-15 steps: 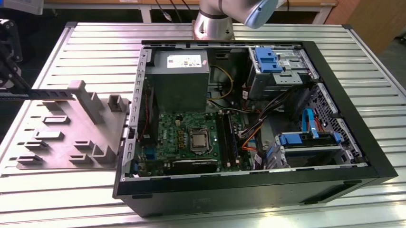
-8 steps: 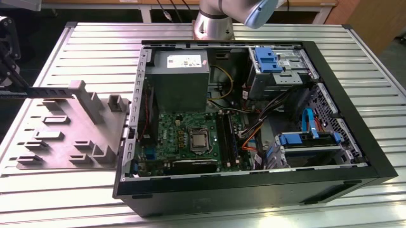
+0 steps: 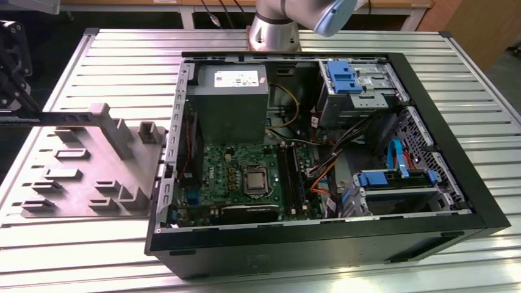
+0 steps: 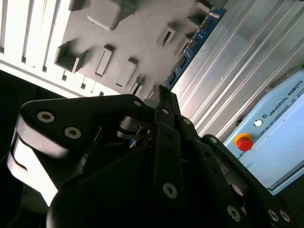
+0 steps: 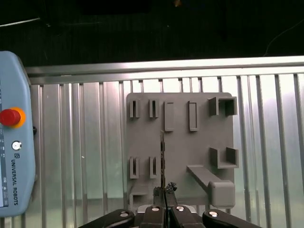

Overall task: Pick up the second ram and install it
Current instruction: 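Pick up the second ram and move it above second insertion slot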

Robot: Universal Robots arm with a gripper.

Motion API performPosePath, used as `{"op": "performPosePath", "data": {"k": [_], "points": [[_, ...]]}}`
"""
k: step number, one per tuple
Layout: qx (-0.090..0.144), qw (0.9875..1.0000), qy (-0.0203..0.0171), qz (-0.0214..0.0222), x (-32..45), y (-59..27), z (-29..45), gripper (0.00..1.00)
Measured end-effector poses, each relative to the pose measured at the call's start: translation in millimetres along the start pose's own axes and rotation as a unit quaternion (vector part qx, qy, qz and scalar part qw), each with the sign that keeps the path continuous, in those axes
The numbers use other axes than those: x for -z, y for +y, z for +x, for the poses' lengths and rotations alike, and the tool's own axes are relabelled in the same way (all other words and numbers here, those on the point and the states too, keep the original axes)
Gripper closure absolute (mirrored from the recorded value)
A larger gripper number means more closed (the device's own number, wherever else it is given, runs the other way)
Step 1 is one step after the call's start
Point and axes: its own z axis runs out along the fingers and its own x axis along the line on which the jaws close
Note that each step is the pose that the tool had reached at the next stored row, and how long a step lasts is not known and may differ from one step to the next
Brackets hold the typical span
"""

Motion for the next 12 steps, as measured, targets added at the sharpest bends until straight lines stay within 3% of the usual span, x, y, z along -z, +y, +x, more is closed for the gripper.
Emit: {"op": "performPosePath", "data": {"k": [12], "points": [[0.0,1.0,0.0,-0.0001,2.2,-51.3,-3.2,0.89]]}}
